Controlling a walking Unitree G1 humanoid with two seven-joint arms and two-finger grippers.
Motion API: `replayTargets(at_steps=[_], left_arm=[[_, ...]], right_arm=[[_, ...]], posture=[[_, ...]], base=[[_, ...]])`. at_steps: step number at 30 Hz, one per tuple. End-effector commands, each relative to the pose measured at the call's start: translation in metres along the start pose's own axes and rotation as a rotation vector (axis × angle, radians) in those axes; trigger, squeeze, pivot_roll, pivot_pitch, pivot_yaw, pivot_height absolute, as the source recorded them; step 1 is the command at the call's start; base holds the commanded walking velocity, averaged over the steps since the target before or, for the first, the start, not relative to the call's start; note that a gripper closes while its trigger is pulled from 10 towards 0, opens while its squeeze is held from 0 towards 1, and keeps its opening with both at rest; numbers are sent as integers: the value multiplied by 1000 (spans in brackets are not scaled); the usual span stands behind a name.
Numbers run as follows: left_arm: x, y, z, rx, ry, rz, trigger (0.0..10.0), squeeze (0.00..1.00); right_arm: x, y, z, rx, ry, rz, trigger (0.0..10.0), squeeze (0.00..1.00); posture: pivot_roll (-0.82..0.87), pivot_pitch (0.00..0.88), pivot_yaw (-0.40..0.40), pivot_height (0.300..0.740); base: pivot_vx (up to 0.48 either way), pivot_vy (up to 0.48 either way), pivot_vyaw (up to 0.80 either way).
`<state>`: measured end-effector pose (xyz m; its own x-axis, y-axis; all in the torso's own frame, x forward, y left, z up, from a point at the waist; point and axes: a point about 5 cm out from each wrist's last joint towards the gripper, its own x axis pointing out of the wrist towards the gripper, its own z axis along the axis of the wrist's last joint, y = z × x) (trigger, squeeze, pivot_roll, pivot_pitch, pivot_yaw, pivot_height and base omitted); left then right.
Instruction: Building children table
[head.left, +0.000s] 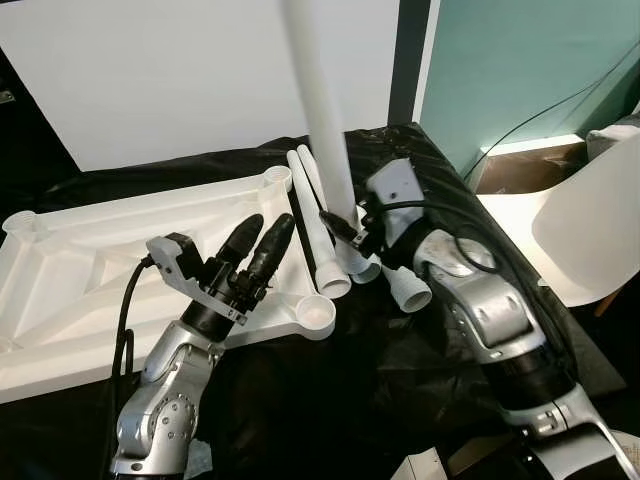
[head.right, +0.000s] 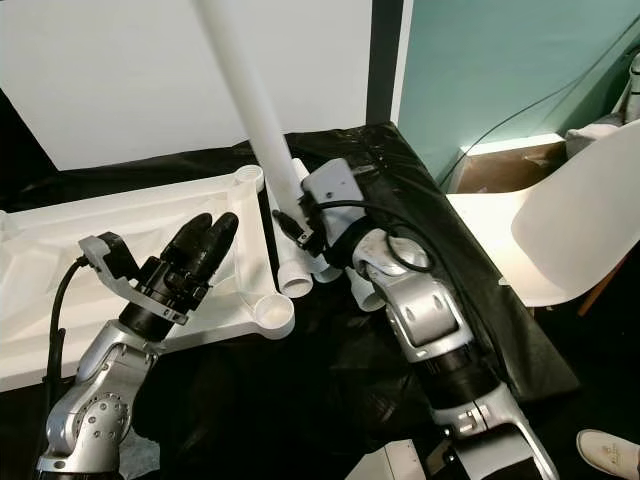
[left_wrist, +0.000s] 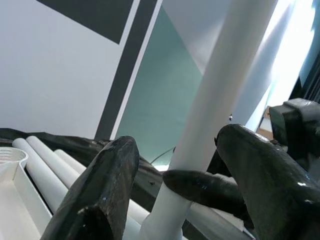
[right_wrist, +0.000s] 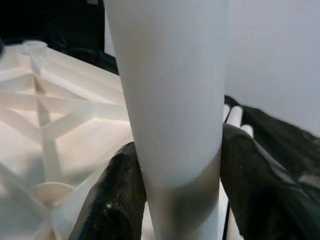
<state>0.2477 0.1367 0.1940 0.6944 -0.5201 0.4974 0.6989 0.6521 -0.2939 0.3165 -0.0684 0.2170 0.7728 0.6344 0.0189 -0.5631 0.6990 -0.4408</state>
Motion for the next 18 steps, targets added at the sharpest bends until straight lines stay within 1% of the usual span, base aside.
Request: replayTargets(at_steps=[1, 4, 5, 6, 7, 8, 10, 15, 18], left_arm=[[10, -6, 5, 9, -38, -30, 10000, 0], [18, -9, 6, 9, -56, -42, 10000, 0], [24, -8, 6, 20, -53, -23, 10000, 35], [24, -8, 6, 20, -53, -23, 10000, 35], [28, -7, 5, 28, -51, -9, 10000, 35], [34, -6, 6, 37, -63, 14, 10000, 12], [45, -4, 10, 67, -96, 54, 10000, 0], [57, 1, 13, 113, -119, 113, 10000, 0], [62, 1, 18, 114, -153, 130, 10000, 0]], right_arm=[[7, 6, 3, -73, 2, 23, 10000, 0], [12, 10, 7, -119, -12, 40, 10000, 0], [13, 13, 10, -158, -19, 53, 10000, 0], [13, 13, 10, -158, -19, 53, 10000, 0], [14, 14, 11, -186, -24, 63, 10000, 0], [15, 17, 13, -211, -32, 74, 10000, 0], [16, 21, 14, -246, -44, 96, 10000, 0], [16, 24, 14, -281, -43, 108, 10000, 0], [16, 25, 14, -294, -42, 110, 10000, 0]], posture=[[10, 0, 28, 740], [15, 0, 25, 740], [19, 0, 25, 740], [19, 0, 25, 740], [19, 0, 25, 740], [21, 0, 23, 740], [19, 0, 23, 740], [17, 0, 25, 740], [6, 0, 32, 740]], base=[[0, 0, 0], [0, 0, 0], [0, 0, 0], [0, 0, 0], [0, 0, 0], [0, 0, 0], [0, 0, 0], [0, 0, 0], [0, 0, 0]])
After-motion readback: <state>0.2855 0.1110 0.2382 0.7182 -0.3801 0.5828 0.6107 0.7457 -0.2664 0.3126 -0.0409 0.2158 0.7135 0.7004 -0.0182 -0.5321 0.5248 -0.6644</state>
